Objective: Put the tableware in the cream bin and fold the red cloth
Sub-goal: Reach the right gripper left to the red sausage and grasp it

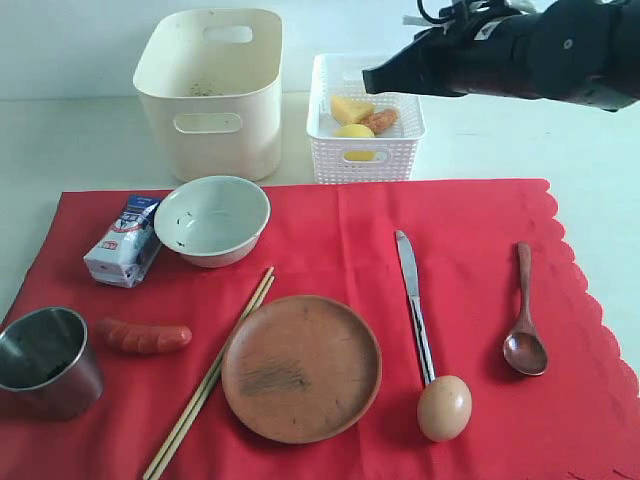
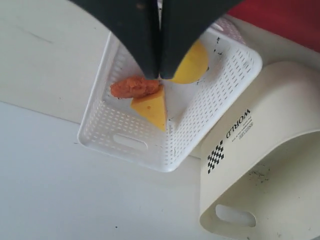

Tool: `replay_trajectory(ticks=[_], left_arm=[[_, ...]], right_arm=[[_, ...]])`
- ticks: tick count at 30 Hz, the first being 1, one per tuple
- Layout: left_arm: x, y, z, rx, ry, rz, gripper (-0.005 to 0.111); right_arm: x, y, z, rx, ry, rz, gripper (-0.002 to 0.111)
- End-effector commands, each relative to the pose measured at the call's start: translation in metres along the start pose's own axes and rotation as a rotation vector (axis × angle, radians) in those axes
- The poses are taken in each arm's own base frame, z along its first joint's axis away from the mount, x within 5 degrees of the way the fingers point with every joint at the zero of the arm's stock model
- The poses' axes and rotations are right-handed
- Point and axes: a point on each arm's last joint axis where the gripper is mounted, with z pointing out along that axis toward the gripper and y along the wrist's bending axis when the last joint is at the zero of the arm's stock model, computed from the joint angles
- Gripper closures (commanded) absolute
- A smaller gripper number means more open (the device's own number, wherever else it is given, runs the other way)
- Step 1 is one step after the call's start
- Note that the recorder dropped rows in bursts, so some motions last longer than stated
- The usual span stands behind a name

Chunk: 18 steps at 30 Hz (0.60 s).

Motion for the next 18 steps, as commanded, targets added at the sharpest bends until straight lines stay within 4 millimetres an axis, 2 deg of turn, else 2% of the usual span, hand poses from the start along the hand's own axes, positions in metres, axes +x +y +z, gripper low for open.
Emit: replay_trajectory(ticks=[1, 6, 18], left_arm=[[0.001, 0.0, 0.0, 0.001, -0.004, -0.006, 0.106], [0.001, 0.0, 0.0, 0.001, -0.004, -0.006, 0.106], [0.001, 0.0, 0.0, 0.001, -0.004, -0.006, 0.106]], right_arm=[[0.001, -0.002, -0.019, 0.003, -0.012, 0.038, 0.108], [0.012, 0.011, -0.032, -0.032, 0.013, 0.035, 0.108], [0.024, 0.085, -0.045, -0.23, 0.057, -0.071, 0.108]])
